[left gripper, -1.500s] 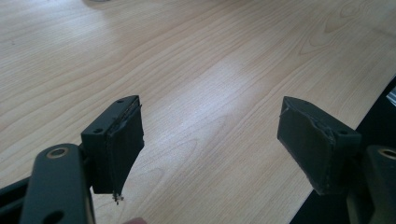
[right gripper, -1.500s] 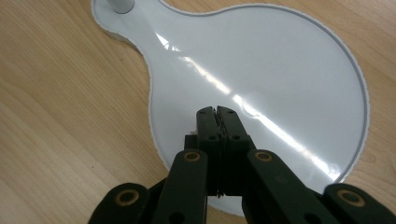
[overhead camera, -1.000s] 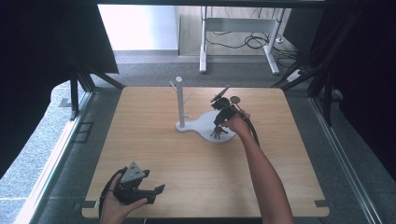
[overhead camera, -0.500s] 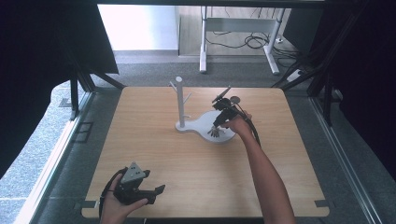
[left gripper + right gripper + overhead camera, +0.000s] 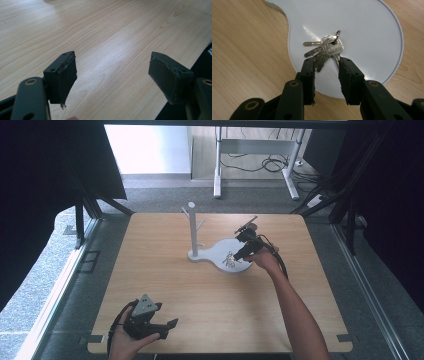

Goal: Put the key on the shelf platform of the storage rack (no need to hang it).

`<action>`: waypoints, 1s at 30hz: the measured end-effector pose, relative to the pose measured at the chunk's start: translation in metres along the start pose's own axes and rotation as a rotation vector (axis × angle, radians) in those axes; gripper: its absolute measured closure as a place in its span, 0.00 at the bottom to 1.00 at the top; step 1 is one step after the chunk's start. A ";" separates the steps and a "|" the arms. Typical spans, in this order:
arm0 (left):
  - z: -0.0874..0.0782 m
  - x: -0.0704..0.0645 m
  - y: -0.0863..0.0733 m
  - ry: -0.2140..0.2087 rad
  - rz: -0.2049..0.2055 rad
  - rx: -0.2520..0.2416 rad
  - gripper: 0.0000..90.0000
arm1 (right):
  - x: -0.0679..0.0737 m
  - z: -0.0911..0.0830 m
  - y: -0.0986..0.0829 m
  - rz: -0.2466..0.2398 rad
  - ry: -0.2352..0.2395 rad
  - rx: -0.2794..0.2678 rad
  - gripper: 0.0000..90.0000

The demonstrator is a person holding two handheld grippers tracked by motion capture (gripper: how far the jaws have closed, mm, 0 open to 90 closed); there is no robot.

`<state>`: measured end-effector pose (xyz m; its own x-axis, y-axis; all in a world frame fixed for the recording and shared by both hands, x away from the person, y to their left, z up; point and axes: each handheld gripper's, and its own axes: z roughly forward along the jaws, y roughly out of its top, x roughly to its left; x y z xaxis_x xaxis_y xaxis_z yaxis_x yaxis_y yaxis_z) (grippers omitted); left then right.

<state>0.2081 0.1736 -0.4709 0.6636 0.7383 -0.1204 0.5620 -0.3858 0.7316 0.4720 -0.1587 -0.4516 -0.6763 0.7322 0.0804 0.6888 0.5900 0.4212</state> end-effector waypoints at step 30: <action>0.000 -0.003 0.002 0.007 0.009 0.006 0.26 | 0.022 -0.053 -0.091 -0.073 0.080 -0.156 0.62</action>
<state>0.2069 0.1707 -0.4694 0.6657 0.7382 -0.1091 0.5588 -0.3961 0.7286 0.3803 -0.2145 -0.4399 -0.7461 0.6561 0.1134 0.5922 0.5761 0.5634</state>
